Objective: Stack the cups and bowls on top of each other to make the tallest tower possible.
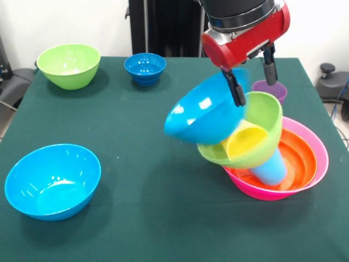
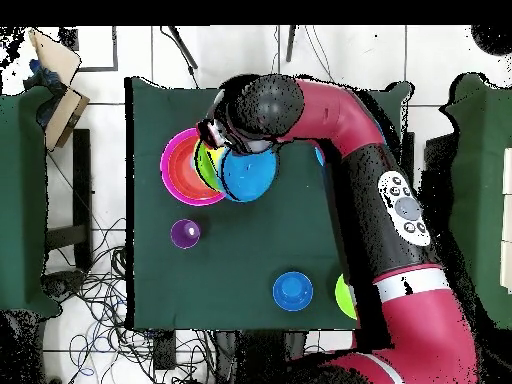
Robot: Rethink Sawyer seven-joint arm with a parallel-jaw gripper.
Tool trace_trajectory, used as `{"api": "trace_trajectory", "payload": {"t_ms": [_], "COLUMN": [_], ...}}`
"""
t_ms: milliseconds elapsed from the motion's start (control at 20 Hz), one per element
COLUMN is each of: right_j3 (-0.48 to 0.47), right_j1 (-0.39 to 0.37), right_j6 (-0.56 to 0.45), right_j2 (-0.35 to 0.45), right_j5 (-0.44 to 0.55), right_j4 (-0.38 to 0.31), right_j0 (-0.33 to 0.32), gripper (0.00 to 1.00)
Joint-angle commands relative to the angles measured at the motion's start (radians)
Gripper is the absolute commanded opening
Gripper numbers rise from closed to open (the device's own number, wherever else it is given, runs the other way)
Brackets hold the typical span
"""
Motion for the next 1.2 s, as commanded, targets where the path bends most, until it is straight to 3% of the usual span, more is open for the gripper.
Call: {"api": "trace_trajectory", "payload": {"t_ms": [50, 800, 1200], "right_j3": [-0.03, -0.146, -0.134], "right_j1": [0.034, 0.096, 0.049], "right_j6": [0.115, 0.11, -0.025], "right_j2": [-0.068, -0.083, -0.117], "right_j5": [0.106, 0.141, 0.271], "right_j4": [-0.011, -0.017, -0.104], "right_j0": [0.039, 0.074, 0.061], "gripper": [1.0, 1.0, 1.0]}}
